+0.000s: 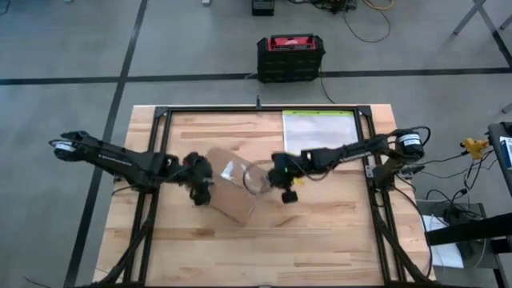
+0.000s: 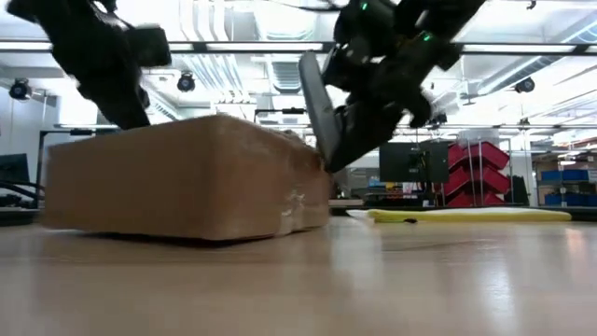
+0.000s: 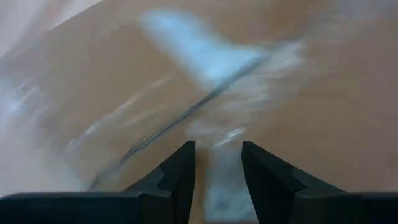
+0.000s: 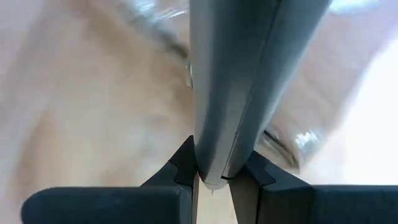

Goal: Unpack boxes
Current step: Open the brown box using the gray cutter

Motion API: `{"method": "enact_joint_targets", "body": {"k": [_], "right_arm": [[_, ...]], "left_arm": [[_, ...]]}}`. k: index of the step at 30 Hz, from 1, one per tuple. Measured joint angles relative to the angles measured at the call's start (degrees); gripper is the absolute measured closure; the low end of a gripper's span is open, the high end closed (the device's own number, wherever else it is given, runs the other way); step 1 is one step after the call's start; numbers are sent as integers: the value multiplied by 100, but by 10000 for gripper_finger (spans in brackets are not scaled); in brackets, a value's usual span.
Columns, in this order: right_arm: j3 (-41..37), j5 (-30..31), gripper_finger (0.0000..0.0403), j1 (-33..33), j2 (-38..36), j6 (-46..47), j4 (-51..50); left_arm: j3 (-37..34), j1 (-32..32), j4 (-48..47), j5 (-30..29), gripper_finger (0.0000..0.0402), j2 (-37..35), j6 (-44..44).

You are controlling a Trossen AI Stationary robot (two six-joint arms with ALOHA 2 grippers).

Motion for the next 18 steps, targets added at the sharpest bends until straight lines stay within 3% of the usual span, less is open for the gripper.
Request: {"method": "enact_joint_targets", "body": {"k": [3,5,9,11,13,18], "right_arm": [[0,135,363,-535,0,-94,272],[2,95,363,-785,-28,-40,315],[2,-123,363,-755,-101,-63,116],[2,-279,363,-521,-109,-1,-2],[0,-288,363,-216,-109,43,-91],[0,-230,363,633,-121,485,-71]], "left_arm": [[207,-780,250,-309,285,144,-472],[532,-1230,-263,-651,285,240,-900],[1432,-1727,-3218,-1259,285,380,-2755],[1713,-1753,-4548,-1087,285,467,-3604],[1788,-1732,-5207,-701,285,487,-3907],[1415,-1596,-4842,415,285,459,-3678]]}}
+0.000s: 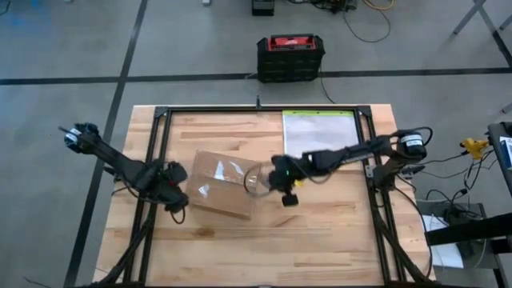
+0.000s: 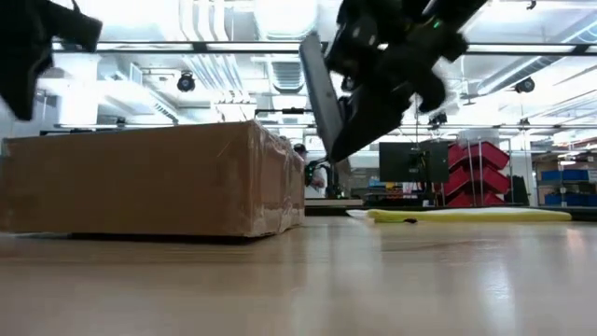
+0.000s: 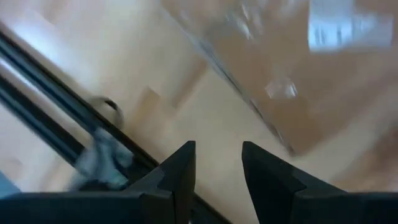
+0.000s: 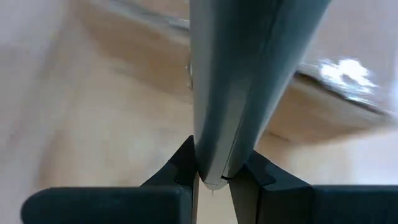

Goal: Unpack boxes
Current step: Open the brown box using the gray cutter

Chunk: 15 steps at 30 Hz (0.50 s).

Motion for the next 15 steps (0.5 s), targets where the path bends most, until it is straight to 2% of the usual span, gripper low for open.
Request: {"method": "enact_joint_targets", "body": {"k": [3,7,11,15], "right_arm": [[0,148,363,430,-76,268,-2],[3,522,363,911,-314,586,-77],[7,1175,363,1114,-531,940,-956],[4,1895,363,1219,-850,1365,-2173]], "left_arm": [[-490,-2,281,229,285,23,124],[-1206,0,1250,98,285,37,296],[-1609,-4,2894,-525,285,109,517],[-1672,-25,5036,-1049,285,652,1381]]}}
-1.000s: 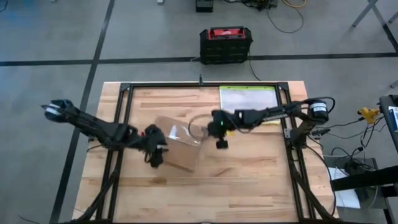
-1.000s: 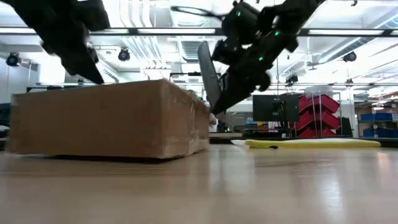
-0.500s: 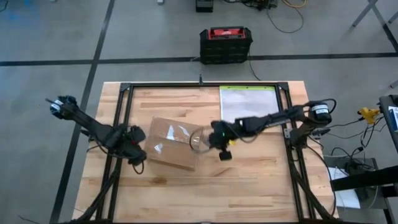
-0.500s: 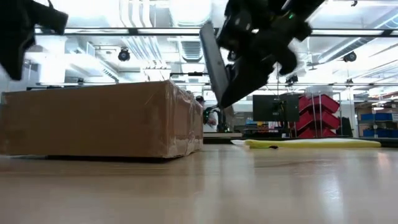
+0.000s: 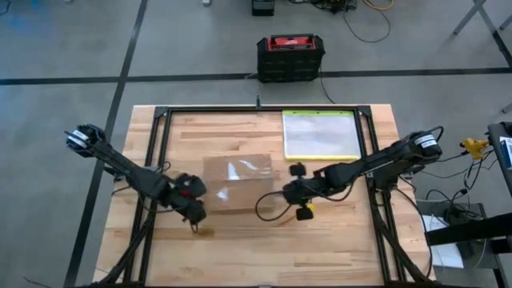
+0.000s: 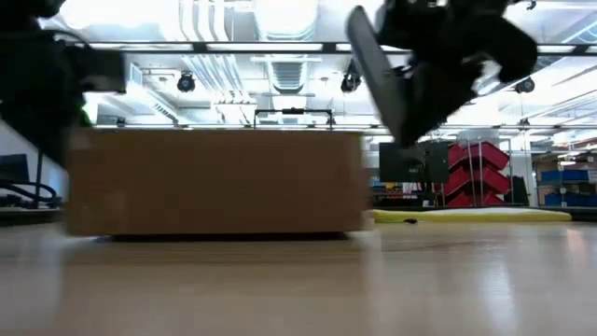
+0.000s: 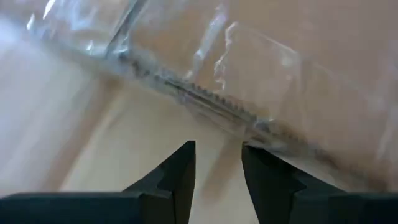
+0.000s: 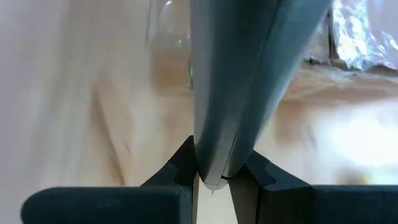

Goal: Unpack boxes
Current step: Open the brown box using the gray cutter

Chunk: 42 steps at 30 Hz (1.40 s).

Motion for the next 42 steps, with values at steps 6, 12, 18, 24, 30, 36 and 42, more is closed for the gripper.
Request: {"method": "enact_joint_targets", "body": {"k": [6,12,18,24,30,36,42], "right_arm": [[-2,90,363,251,-522,821,-1453],[-168,167,363,405,-616,1804,-2541],[-576,395,363,317,-426,1720,-2249],[-570,867,363,-24,-375,1005,-1535],[-553,956,363,-724,-355,-235,-288],[-555,637,363,-1534,-343,-1452,1311],[-552,457,363,-2098,-362,-2221,2130]], "left_arm": [[1203,-93,1348,44,285,1398,1991],[2650,297,-2514,-1626,285,1703,1539],[2337,1585,-2702,-1921,285,812,2221],[1380,2836,-1852,-1723,285,156,3206],[293,2720,-749,-262,285,-179,3125],[-125,1546,-636,186,285,-226,1957],[136,313,-638,161,285,-202,650]]}}
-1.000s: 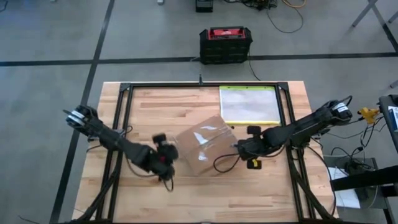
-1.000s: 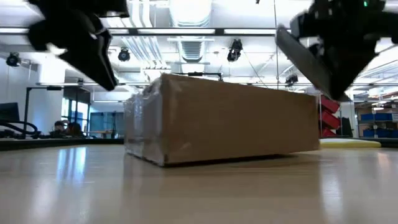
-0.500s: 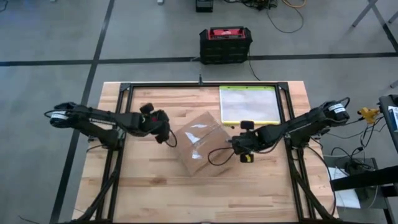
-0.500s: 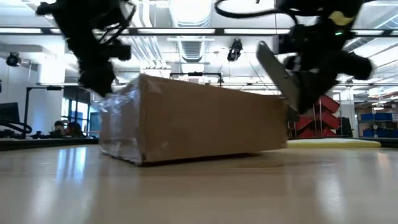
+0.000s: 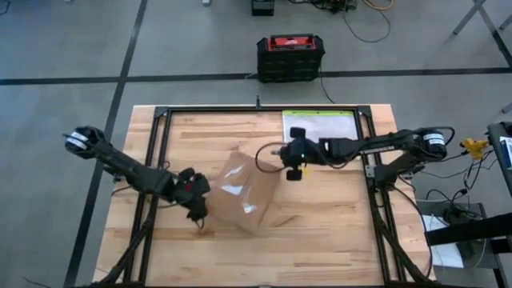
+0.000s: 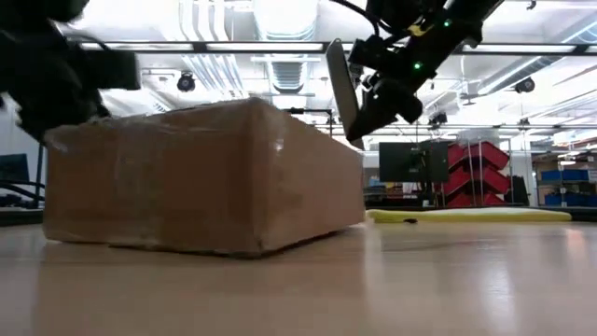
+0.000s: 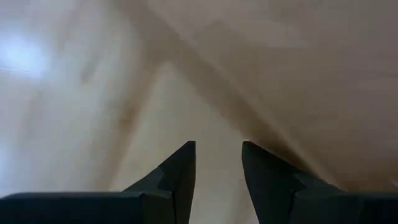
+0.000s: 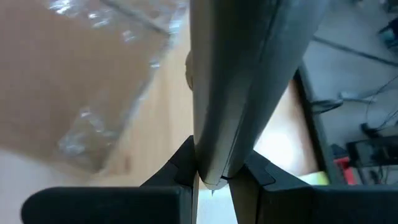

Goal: Unpack boxes
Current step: Open the brown box using the gray cutter

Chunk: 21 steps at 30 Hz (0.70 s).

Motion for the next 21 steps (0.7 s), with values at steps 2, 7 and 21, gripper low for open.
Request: {"method": "enact_joint_targets", "body": {"k": [2,7,21], "right_arm": [[41,-257,363,-29,-22,4,-52],[99,-636,363,439,-90,436,-1001],[93,-262,363,2572,243,2451,-1674]], "left_arm": [[217,-312,32,-6,285,28,-328],[843,-890,-843,1,285,371,-907],[1193,-1078,1381,-295,285,2170,205]]}}
